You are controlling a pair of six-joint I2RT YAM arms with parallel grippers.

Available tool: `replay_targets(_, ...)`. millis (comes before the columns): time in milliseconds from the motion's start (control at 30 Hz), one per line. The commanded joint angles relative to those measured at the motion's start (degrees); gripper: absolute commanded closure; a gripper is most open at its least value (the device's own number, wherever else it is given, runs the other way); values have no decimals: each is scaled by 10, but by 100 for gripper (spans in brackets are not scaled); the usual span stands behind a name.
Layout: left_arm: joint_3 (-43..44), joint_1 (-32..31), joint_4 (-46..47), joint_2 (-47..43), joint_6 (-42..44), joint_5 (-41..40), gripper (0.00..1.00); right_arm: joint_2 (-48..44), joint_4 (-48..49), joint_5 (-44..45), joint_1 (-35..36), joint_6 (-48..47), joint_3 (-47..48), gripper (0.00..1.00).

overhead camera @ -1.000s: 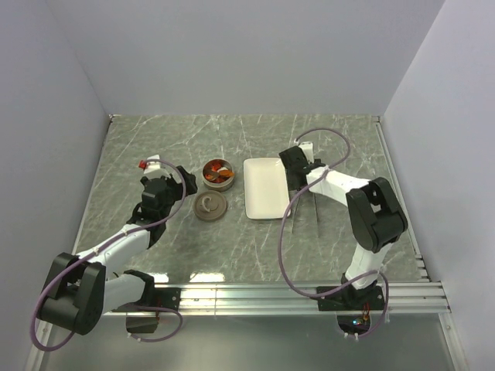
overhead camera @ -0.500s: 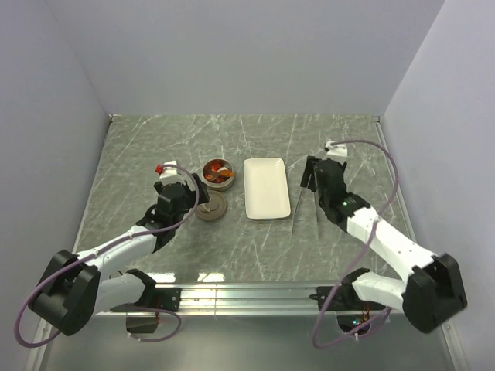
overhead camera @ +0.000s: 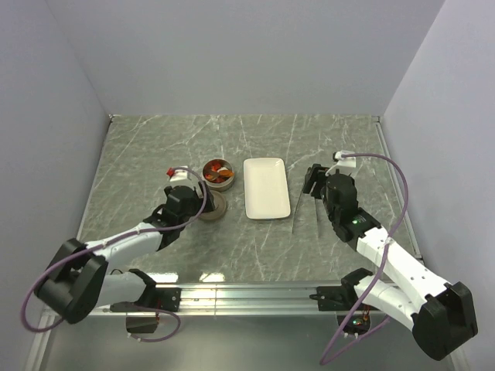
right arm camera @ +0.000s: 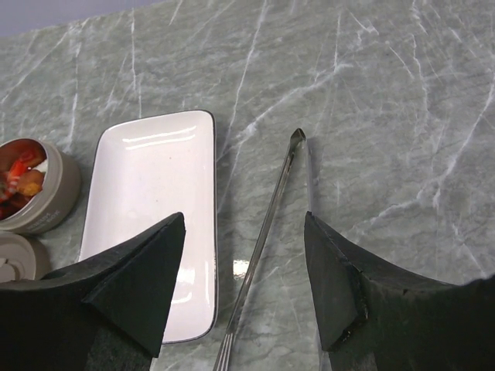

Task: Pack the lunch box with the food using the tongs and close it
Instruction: Pick up the lid of the lunch box with the left arm

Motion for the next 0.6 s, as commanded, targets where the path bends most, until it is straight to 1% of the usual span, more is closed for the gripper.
replay_targets(0,32,-6,-5,34,-9,20,11,-16,33,-10,-3,4,-5,30)
replay_targets(100,37,-7,-1,56,-9,26,18,-17,36,-15,-3,4,-8,30)
replay_targets(133,40,-7,2,61,-6,29,23,-18,37,-15,-3,3,-8,30)
replay_targets(300,51,-7,9,97,-5,41,29,-24,38,-20,-4,4,-12,31)
replay_targets(367,55,-7,6,108,-3,43,34,-27,39,-20,-3,4,-14,31)
replay_targets(400,58,-7,4,111,-2,47,38,-31,39,-19,-3,4,-15,31)
replay_targets(533,63,-7,-4,125,0,46,47,-37,38,-18,-3,5,-20,31)
replay_targets(567,63,-7,-4,127,1,50,50,-40,39,-17,-3,5,-22,31)
